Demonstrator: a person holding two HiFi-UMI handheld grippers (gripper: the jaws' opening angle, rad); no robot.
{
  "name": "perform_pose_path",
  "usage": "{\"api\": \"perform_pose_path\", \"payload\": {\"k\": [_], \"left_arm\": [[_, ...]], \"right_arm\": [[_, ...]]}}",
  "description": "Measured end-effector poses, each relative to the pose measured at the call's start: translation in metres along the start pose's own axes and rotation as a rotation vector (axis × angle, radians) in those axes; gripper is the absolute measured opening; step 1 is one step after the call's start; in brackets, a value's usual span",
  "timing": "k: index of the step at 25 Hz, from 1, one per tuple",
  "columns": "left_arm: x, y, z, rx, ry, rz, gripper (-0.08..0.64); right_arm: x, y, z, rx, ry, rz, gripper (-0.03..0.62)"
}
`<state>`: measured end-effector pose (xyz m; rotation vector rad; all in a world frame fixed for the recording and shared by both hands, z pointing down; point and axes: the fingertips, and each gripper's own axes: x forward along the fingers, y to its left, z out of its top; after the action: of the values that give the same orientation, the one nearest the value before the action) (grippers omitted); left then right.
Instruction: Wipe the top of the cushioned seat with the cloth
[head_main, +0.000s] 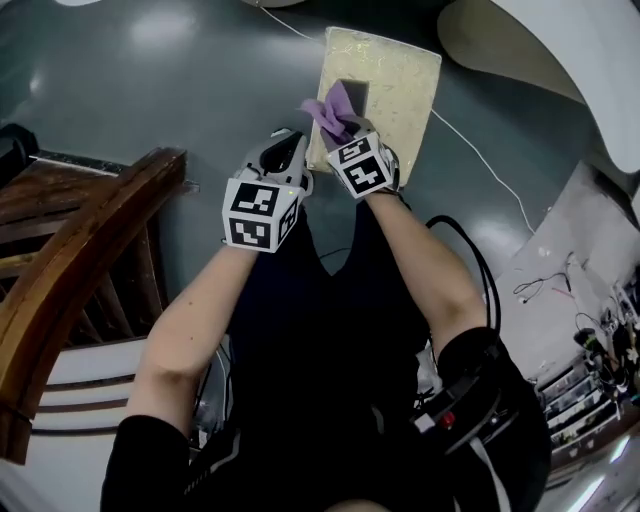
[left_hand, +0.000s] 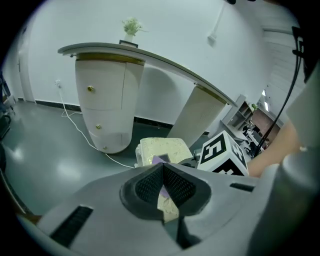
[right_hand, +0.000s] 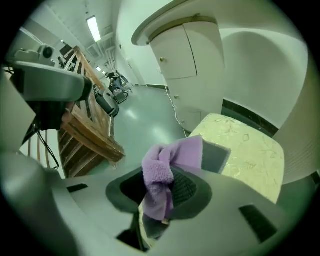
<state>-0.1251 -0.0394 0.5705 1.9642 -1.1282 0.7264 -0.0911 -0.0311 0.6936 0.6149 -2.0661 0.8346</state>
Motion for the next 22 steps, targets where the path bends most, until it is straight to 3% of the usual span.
{"api": "perform_pose_path", "payload": {"k": [8,22], "left_arm": [[-0.008,0.029,-0.016,-0.059,-0.009,-0.029,0.003],[0.034,-0.002,0.001,-0.047,0.006,-0.02,0.003]], "right_arm": [[0.037,0.004,0.001,-0.091,0.114,-0.018,0.106],[-0.004,-0.049,-0.036,0.049,0.09,-0.023,0.103]]}}
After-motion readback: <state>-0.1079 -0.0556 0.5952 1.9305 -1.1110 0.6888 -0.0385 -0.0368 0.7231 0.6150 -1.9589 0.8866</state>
